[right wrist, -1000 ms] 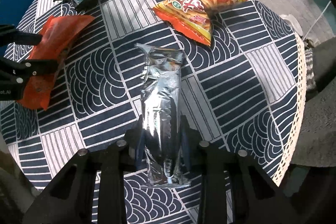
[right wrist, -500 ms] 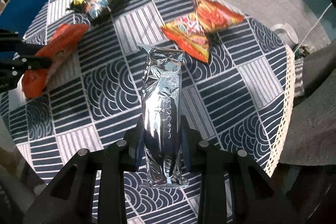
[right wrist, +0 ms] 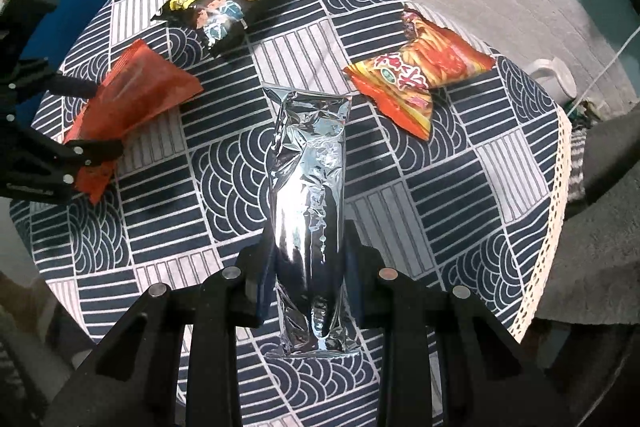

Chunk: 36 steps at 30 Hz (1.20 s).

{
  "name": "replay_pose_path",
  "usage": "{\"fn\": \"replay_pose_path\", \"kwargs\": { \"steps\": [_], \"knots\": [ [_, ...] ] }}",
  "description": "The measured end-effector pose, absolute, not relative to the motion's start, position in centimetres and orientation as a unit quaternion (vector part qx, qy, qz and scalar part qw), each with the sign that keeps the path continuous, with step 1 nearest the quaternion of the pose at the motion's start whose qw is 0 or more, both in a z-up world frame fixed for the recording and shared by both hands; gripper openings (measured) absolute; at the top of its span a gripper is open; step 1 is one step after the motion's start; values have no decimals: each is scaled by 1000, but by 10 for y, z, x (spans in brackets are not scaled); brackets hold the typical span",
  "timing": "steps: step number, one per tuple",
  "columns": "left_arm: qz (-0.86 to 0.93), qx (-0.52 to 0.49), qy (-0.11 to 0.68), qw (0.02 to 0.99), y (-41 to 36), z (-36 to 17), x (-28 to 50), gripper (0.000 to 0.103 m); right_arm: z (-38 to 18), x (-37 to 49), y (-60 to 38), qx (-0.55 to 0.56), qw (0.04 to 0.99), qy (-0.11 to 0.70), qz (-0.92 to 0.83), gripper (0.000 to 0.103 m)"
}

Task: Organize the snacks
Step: 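Grasp the orange-red bag with the left tool while the right tool holds the silver packet, then carry the orange-red bag with the left tool while the right tool carries the silver packet to the box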

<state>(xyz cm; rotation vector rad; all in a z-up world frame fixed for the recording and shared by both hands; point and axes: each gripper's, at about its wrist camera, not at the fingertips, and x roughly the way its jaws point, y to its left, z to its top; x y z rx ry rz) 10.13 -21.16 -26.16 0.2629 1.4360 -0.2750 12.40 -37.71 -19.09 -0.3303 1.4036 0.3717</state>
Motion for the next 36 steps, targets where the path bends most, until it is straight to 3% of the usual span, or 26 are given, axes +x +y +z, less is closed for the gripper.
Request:
{"fn": "replay_pose_path", "kwargs": {
  "steps": [4, 6, 8, 19, 22, 28, 36],
  "knots": [
    [-122, 143, 647, 739, -222, -266, 104, 81, -193, 118, -368, -151, 733, 641, 169, 28],
    [-124, 158, 637, 745, -225, -267, 104, 76, -195, 120, -367, -150, 732, 642, 170, 28],
    [-134, 162, 627, 750, -229, -264, 101, 60, -196, 123, -367, -151, 732, 642, 170, 28],
    [-154, 158, 616, 756, -219, -236, 94, 40, -184, 117, -352, -149, 742, 630, 175, 28],
    [-156, 161, 609, 761, -212, -224, 92, 29, -172, 116, -341, -146, 748, 622, 179, 28],
    [-164, 159, 598, 768, -200, -212, 86, 22, -152, 115, -324, -140, 758, 610, 183, 28],
    [-170, 141, 570, 791, -175, -174, 78, 22, -125, 112, -305, -141, 771, 589, 195, 28]
  ]
}}
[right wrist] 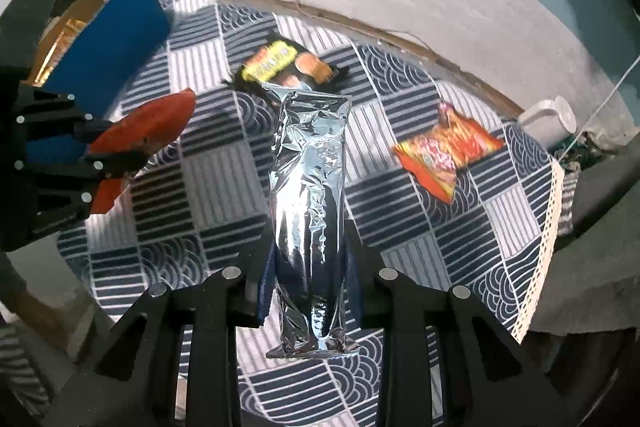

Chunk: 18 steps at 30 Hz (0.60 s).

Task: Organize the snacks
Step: 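Carry the orange-red bag with the left tool while the right tool carries the silver packet to the box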

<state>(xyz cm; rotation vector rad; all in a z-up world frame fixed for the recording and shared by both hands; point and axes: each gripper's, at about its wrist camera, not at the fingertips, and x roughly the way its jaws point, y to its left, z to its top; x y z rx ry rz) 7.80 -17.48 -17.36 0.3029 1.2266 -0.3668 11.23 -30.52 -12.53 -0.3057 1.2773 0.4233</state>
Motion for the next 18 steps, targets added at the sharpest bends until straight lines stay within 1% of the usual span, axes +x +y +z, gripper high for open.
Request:
{"fn": "replay_pose_path", "kwargs": {
  "steps": [10, 18],
  "knots": [
    [-152, 151, 525, 824, -136, -121, 65, 22, -85, 112, -273, -161, 785, 559, 212, 28],
    [-132, 166, 491, 845, -102, -85, 57, 22, -59, 117, -243, -151, 791, 545, 234, 28]
  ]
}}
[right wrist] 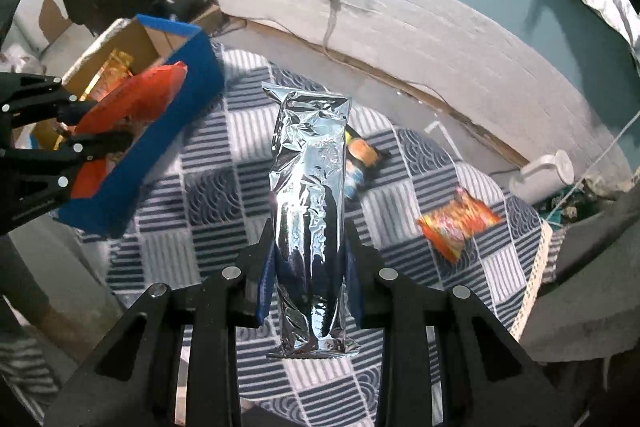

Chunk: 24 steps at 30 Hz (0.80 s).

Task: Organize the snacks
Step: 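Carry the orange-red bag with the left tool while the right tool carries the silver packet to the box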

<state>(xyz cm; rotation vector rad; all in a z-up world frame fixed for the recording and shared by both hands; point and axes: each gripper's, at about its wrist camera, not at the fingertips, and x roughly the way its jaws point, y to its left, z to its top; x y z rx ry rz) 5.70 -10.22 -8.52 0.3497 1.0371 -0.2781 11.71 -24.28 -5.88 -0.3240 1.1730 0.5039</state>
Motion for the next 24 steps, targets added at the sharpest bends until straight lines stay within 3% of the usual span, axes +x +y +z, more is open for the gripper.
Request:
{"fn": "replay_pose_path", "kwargs": {
  "steps": [11, 24],
  "knots": [
    [-99, 165, 473, 860, -47, -63, 53, 22, -47, 121, -170, -162, 777, 537, 286, 28],
    [-49, 135, 491, 859, 36, -80, 49, 22, -57, 127, -84, -175, 744, 551, 334, 28]
  ]
}}
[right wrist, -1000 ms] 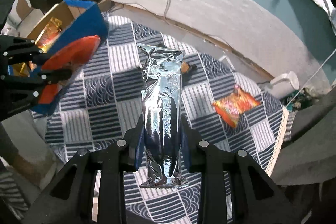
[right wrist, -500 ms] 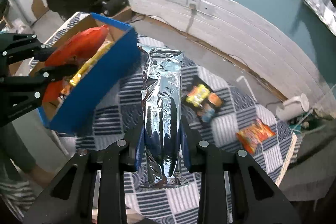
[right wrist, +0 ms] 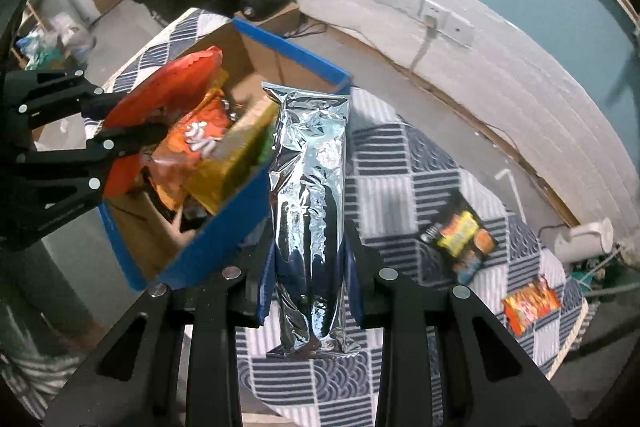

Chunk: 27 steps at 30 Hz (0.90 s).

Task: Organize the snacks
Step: 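Carry the orange-red bag with the left tool while the right tool carries the silver packet to the box, then lower both packets into the box and open both tools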

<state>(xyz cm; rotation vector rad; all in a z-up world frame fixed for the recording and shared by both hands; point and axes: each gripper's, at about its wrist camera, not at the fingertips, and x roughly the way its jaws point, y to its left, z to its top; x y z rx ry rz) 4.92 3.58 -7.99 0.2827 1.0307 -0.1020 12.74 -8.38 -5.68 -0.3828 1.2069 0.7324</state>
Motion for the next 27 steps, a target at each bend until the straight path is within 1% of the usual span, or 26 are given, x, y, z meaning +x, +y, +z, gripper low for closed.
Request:
{"fn": "replay_pose_path", "kwargs": {
  "steps": [12, 22, 24, 27],
  "knots": [
    [-25, 88, 520, 849, 96, -107, 43, 22, -78, 130, -4, -186, 712, 574, 360, 28],
    [-22, 67, 524, 849, 117, -114, 44, 23, -87, 132, 32, -182, 703, 581, 367, 30],
    [-20, 69, 529, 846, 118, -115, 46, 27, -87, 132, 34, -180, 705, 580, 367, 34],
    [-17, 69, 525, 848, 117, -114, 46, 37, -86, 132, 34, -183, 707, 578, 365, 39]
  ]
}}
